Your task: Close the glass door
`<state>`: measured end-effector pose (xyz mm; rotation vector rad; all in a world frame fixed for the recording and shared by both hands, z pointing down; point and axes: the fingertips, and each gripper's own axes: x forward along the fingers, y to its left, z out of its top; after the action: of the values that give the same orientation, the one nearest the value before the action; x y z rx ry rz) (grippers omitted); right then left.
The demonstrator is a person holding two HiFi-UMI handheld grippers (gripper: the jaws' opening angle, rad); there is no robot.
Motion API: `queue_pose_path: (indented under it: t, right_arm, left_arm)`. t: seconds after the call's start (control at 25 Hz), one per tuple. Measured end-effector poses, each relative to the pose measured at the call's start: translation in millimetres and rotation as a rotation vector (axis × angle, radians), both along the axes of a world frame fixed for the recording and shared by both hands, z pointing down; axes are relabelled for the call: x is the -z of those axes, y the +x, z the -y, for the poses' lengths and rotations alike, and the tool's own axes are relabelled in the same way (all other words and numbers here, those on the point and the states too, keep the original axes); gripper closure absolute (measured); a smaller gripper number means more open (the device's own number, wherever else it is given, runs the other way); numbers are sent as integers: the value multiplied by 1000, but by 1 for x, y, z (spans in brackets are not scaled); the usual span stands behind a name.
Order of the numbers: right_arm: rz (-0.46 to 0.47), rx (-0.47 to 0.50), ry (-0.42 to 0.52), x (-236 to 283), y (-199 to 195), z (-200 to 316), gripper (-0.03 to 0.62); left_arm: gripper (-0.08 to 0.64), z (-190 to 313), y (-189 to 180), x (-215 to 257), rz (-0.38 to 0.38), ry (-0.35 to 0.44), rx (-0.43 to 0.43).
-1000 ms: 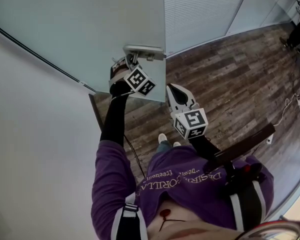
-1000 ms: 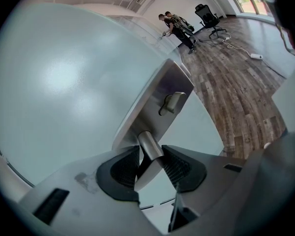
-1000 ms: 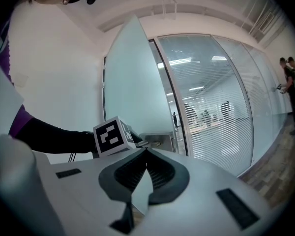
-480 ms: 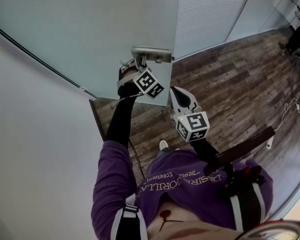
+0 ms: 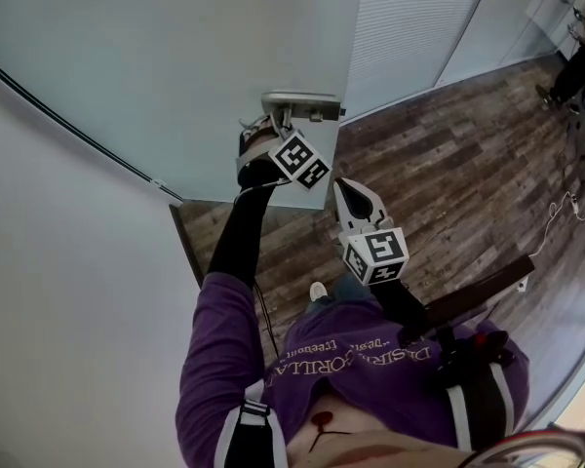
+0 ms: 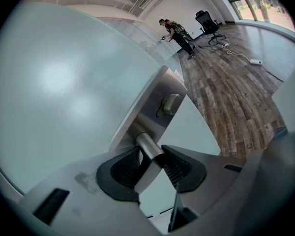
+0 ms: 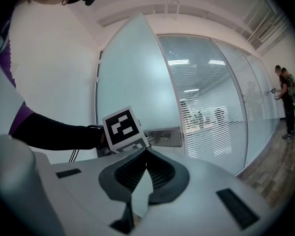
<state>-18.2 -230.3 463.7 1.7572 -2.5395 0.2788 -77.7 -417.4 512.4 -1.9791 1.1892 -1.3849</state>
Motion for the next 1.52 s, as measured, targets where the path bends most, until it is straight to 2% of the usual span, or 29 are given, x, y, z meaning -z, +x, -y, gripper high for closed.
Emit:
queue_pose_path:
  t: [0.24,1.52]
  right_arm:
    - [5,-25,-6,-6,12,6,595]
    - [24,132,6,7,77,105,595]
  left_arm:
    - [419,11,5,-1,-6,-2,11]
    - [419,91,21,-1,1,-27,166]
